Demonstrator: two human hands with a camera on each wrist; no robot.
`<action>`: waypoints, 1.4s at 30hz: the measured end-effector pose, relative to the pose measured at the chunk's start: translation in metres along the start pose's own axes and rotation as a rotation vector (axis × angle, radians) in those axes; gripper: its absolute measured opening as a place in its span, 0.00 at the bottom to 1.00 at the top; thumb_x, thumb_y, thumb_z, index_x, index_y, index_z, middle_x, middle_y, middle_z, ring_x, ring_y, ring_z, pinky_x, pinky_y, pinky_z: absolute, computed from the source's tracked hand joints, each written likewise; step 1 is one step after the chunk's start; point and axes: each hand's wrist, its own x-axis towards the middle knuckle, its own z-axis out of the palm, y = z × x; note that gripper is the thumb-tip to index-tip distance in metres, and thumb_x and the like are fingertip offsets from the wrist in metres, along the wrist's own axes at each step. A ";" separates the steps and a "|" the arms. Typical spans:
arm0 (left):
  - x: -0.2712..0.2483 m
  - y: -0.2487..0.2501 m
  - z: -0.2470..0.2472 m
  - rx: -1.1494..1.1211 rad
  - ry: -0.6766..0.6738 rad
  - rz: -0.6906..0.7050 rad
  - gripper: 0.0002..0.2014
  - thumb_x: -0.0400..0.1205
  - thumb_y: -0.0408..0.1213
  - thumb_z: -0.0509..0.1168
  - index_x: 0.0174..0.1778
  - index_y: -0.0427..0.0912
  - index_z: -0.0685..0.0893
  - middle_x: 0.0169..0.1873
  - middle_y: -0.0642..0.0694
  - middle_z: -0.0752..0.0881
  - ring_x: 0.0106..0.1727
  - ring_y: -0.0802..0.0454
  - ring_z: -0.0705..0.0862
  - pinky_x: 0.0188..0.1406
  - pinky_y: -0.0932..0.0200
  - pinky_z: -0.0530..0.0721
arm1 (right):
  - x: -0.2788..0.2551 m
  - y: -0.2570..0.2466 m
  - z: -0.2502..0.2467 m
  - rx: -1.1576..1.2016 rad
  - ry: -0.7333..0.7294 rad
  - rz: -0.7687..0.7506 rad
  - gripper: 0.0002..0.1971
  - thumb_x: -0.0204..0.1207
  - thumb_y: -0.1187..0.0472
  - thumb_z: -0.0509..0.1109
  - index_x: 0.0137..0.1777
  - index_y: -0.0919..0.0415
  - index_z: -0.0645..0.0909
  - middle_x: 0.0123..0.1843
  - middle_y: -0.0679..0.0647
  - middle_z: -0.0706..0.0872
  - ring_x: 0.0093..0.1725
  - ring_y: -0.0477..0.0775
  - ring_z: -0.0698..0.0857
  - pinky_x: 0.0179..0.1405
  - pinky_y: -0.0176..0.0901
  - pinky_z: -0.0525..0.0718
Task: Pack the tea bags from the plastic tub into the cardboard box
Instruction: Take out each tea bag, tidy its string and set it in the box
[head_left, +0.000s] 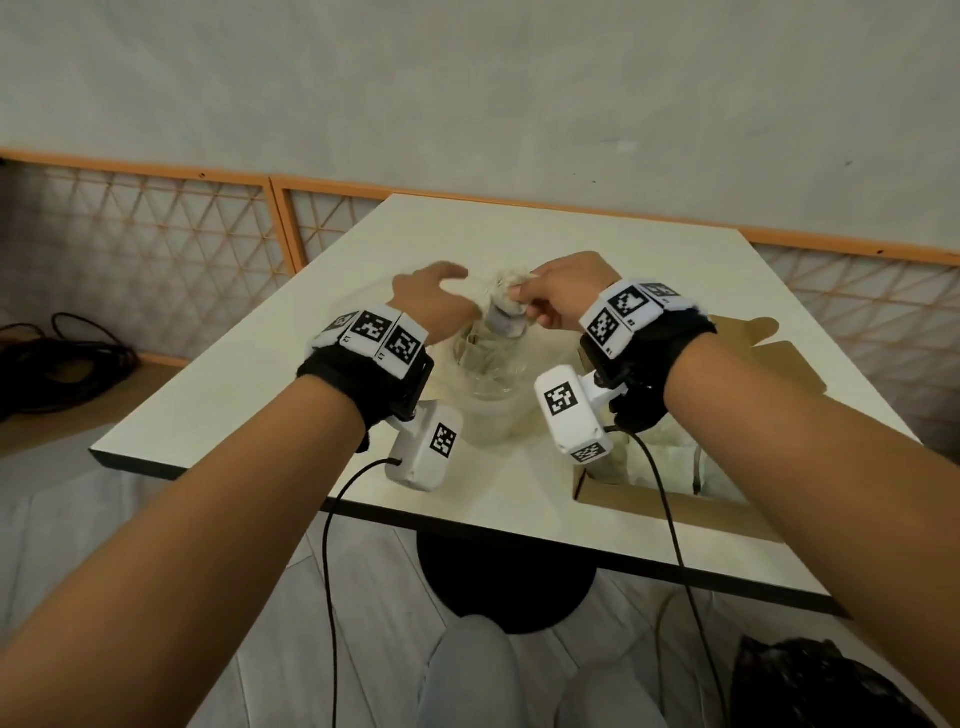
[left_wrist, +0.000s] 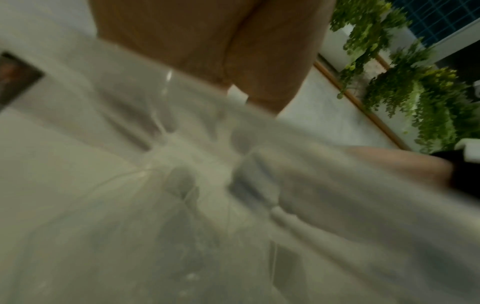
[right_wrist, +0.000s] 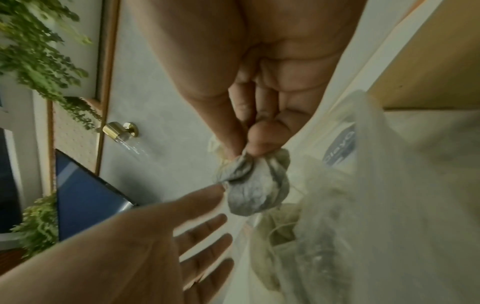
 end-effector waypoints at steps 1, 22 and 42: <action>0.000 0.002 -0.001 -0.115 0.065 0.018 0.23 0.77 0.46 0.71 0.68 0.54 0.78 0.68 0.43 0.75 0.65 0.44 0.79 0.58 0.57 0.78 | -0.001 -0.003 0.001 0.029 -0.011 -0.015 0.10 0.72 0.69 0.73 0.31 0.66 0.79 0.25 0.58 0.79 0.25 0.51 0.76 0.25 0.35 0.75; -0.005 -0.014 -0.016 -1.060 -0.150 -0.195 0.10 0.83 0.30 0.50 0.45 0.36 0.77 0.29 0.45 0.83 0.33 0.52 0.82 0.28 0.64 0.77 | -0.003 -0.014 0.039 -0.271 -0.180 -0.121 0.11 0.73 0.68 0.67 0.54 0.58 0.79 0.44 0.60 0.89 0.40 0.57 0.89 0.37 0.45 0.87; -0.078 0.069 0.085 -0.680 -0.768 0.121 0.13 0.83 0.37 0.64 0.64 0.42 0.78 0.49 0.45 0.86 0.46 0.51 0.88 0.33 0.68 0.83 | -0.104 0.052 -0.110 0.155 -0.042 -0.095 0.02 0.74 0.69 0.69 0.42 0.62 0.81 0.31 0.53 0.80 0.24 0.41 0.76 0.20 0.29 0.69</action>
